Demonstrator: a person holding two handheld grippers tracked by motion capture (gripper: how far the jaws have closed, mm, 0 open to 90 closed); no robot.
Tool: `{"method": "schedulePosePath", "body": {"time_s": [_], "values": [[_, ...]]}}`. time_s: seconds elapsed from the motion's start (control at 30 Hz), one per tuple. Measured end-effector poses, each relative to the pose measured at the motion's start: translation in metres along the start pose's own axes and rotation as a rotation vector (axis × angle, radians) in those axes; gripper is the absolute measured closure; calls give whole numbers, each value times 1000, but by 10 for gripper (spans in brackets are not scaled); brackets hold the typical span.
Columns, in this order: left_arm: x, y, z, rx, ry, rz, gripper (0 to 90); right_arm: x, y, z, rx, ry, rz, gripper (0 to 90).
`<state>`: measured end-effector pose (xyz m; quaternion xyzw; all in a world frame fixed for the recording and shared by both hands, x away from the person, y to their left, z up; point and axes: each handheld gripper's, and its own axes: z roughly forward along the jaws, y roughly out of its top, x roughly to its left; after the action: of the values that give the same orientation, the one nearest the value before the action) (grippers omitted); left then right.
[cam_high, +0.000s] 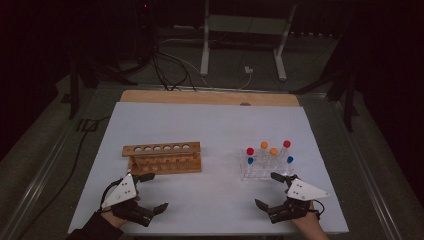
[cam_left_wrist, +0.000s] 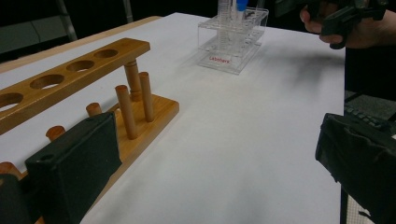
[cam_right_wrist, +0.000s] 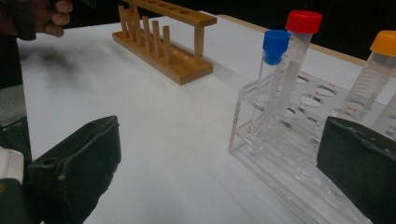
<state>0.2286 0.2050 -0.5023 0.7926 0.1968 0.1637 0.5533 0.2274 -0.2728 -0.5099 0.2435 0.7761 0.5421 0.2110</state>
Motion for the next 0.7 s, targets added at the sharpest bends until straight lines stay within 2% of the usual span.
{"method": "schedulePosePath", "body": {"time_s": [0.17,0.3,0.5,0.7], "values": [[0,0,0,1,4,-1,7,2,0,2,31,20,-1,0],[0,0,0,-1,5,-2,7,1,2,3,67,31,19,0],[0,0,0,-4,2,-7,7,2,5,1,66,36,22,0],[0,0,0,-5,1,-7,7,5,8,3,88,45,16,0]]}}
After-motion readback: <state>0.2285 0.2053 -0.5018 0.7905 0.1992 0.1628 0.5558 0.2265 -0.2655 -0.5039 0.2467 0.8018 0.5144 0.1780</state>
